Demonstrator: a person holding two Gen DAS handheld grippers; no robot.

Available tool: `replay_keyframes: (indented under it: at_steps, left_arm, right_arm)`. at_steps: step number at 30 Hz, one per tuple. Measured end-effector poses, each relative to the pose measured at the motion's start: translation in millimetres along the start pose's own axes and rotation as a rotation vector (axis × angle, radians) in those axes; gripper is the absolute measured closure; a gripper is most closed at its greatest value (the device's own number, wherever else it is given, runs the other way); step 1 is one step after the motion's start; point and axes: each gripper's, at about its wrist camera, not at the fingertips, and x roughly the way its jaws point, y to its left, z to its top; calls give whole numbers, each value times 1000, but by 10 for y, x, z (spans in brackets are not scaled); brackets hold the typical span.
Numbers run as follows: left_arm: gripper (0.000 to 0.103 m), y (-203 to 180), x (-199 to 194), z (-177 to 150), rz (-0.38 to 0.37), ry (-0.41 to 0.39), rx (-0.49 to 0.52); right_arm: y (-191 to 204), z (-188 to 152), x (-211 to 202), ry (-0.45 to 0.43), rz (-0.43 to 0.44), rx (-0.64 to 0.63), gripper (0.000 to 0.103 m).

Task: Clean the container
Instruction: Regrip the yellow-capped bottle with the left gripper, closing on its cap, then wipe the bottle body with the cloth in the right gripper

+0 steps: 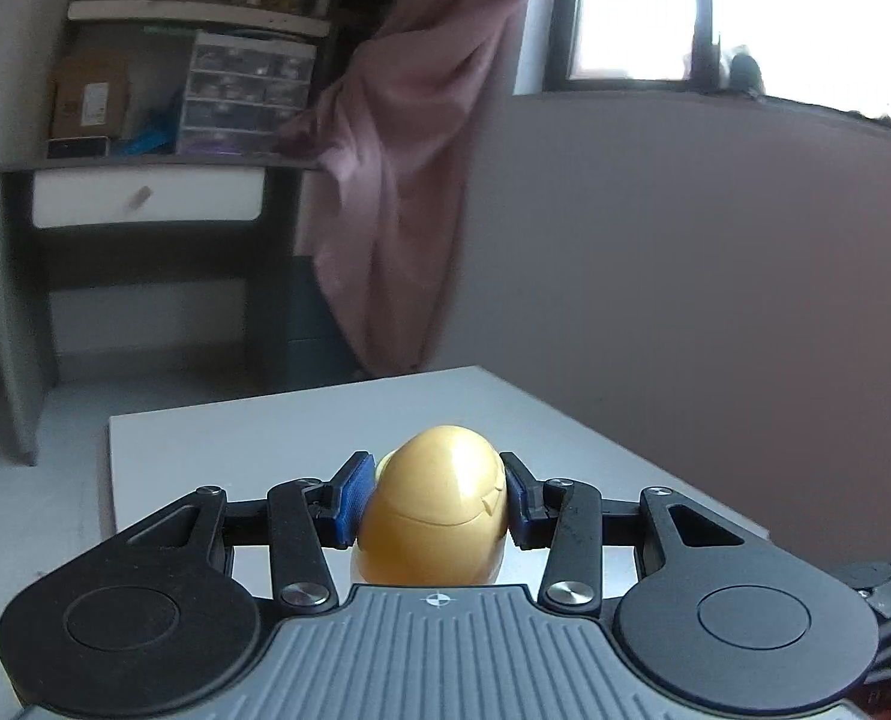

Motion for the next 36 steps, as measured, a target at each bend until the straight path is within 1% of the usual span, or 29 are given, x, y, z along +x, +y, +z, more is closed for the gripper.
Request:
replay_keyframes:
  at_steps: [2,4,6,9,14,17,20,28,31,36]
  left_arm:
    - [58,-17,-4,45,21,7,2]
    - [58,0,-15,86,31,10,-18]
    - [58,16,-26,113,37,11,-36]
    - [58,3,-38,110,41,1,-34]
    - [58,-3,11,75,52,-9,-48]
    - [58,-31,37,52,63,-11,-40]
    - [58,-53,30,18,71,-19,-32]
    - [58,-51,-16,-63,80,-26,-5]
    - [58,-22,-19,-93,66,-26,-14]
    - [58,-33,-3,-118,74,-30,-12]
  right_arm:
    - [8,11,37,-17,28,7,93]
    - [2,47,84,-36,44,18,93]
    - [-11,99,156,-45,42,19,93]
    - [-5,155,237,-57,34,5,93]
    - [124,149,354,-72,27,-46,93]
    - [161,184,362,-113,89,-17,93]
    - [228,244,396,-135,87,-43,94]
    - [183,219,573,-97,59,-14,94]
    - [154,165,608,-82,56,10,94]
    - [140,64,688,-17,26,19,94]
